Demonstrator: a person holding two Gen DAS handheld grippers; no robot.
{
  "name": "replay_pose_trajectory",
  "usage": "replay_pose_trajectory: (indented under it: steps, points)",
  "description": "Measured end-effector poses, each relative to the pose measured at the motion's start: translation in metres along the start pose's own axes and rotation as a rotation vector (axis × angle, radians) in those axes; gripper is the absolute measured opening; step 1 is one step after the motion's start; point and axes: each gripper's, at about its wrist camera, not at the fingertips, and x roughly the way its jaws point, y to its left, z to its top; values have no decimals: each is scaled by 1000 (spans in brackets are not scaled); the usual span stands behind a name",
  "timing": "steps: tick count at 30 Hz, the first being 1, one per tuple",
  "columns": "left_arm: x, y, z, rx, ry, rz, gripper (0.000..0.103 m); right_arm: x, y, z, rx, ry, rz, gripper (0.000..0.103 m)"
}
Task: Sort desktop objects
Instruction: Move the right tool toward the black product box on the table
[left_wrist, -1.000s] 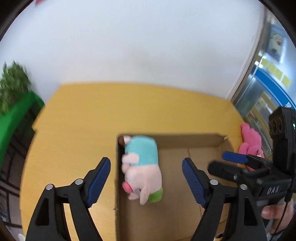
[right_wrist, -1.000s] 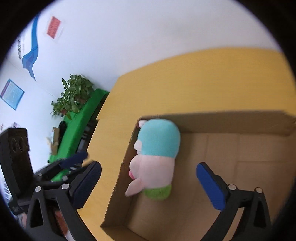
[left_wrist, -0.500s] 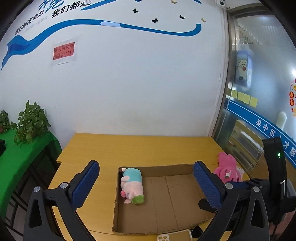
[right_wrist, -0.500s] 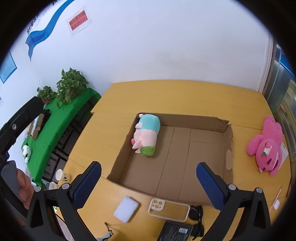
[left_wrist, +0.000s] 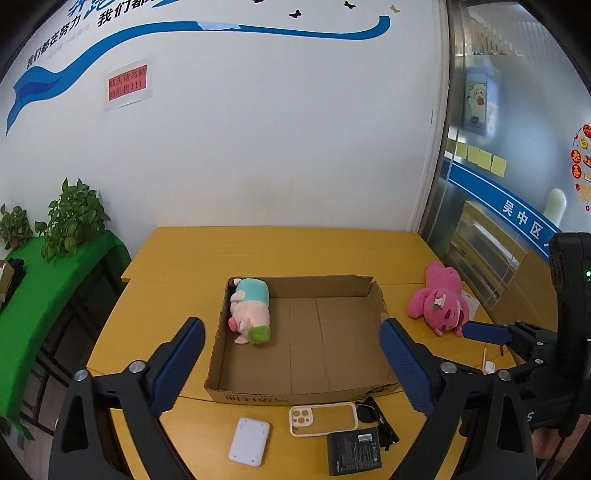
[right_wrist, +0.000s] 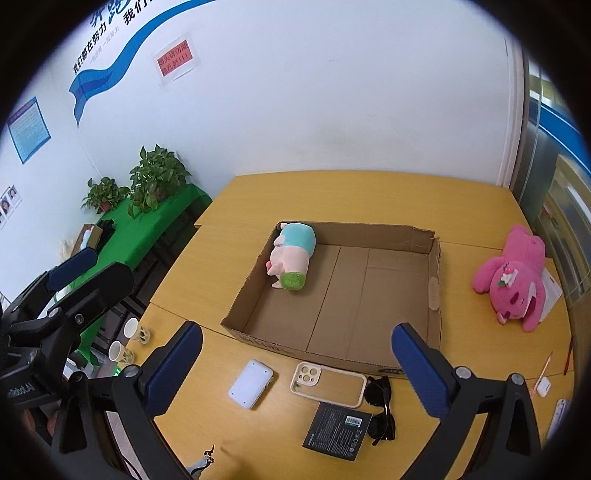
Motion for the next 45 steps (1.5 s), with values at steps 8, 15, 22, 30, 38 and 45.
replay_pose_trajectory:
  steps: [8, 15, 22, 30, 38, 45]
  points:
    - [-10, -6, -23, -54, 63, 62, 103, -13, -21, -24, 19, -11, 50, 102]
    - [4, 3, -43, -35, 106, 37, 103, -2, -28, -43, 38, 12, 96, 102]
    - [37, 6, -41, -10, 141, -69, 103, 1, -46, -54, 85, -6, 48, 102]
    - [53, 19, -39, -34, 95, -87, 103, -3, -41, -51, 64, -86, 42, 102]
    - [127, 31, -130, -166, 407, -207, 102, 110, -76, -134, 90, 359, 187, 102]
    - [173, 12, -175, -166, 558, -259, 99, 160, -96, -215, 47, 559, 153, 102]
